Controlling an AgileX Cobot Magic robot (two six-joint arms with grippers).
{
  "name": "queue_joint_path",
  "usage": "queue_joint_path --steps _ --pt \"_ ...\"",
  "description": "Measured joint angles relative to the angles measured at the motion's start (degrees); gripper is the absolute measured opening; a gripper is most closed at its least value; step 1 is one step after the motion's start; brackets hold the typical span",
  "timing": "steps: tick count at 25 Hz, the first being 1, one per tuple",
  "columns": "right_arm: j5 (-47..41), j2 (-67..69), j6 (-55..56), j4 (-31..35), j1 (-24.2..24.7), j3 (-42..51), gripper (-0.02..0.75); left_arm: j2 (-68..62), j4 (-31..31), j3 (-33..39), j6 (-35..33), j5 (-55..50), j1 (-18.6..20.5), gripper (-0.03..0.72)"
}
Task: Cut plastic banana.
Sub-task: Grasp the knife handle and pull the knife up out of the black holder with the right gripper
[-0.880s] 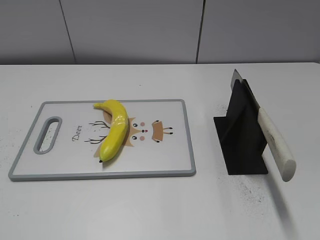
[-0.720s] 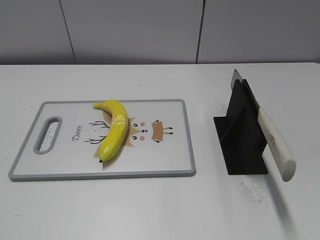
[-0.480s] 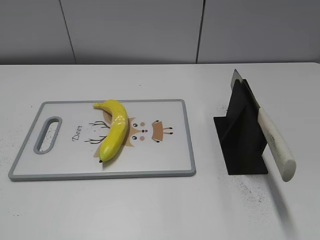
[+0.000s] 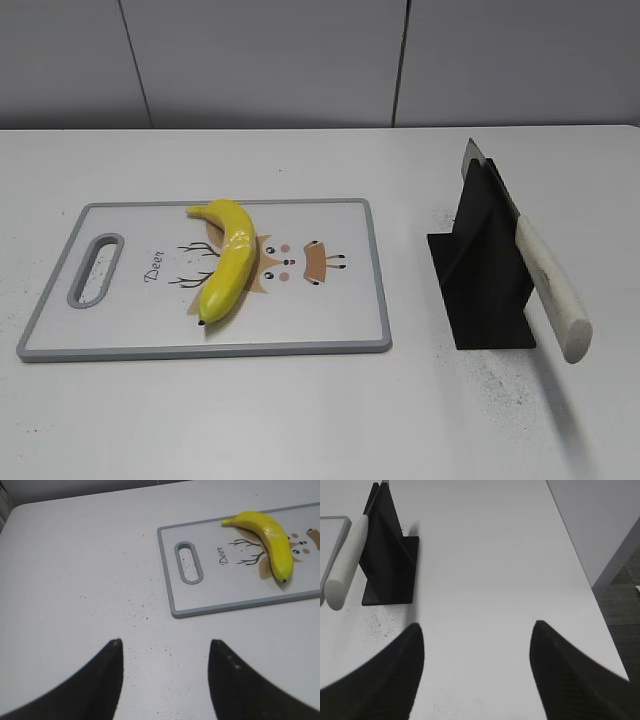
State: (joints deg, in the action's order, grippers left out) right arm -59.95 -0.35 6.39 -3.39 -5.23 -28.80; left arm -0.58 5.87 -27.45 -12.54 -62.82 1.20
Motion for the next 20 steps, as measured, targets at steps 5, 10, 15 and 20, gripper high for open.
queue_joint_path --steps 5,10,15,20 --pt "0.00 0.00 0.00 0.00 0.00 0.00 0.500 0.00 0.00 0.00 0.00 0.00 0.00 0.520" --pt "0.00 0.00 0.00 0.00 0.00 0.00 0.500 0.00 0.00 0.00 0.00 0.00 0.00 0.520" --pt "0.00 1.28 0.00 -0.32 0.00 0.00 0.500 0.00 0.00 0.00 0.00 0.00 0.00 0.517" --pt "0.85 4.96 0.00 -2.23 0.00 -0.65 0.500 0.00 0.00 0.00 0.00 0.00 0.00 0.514"
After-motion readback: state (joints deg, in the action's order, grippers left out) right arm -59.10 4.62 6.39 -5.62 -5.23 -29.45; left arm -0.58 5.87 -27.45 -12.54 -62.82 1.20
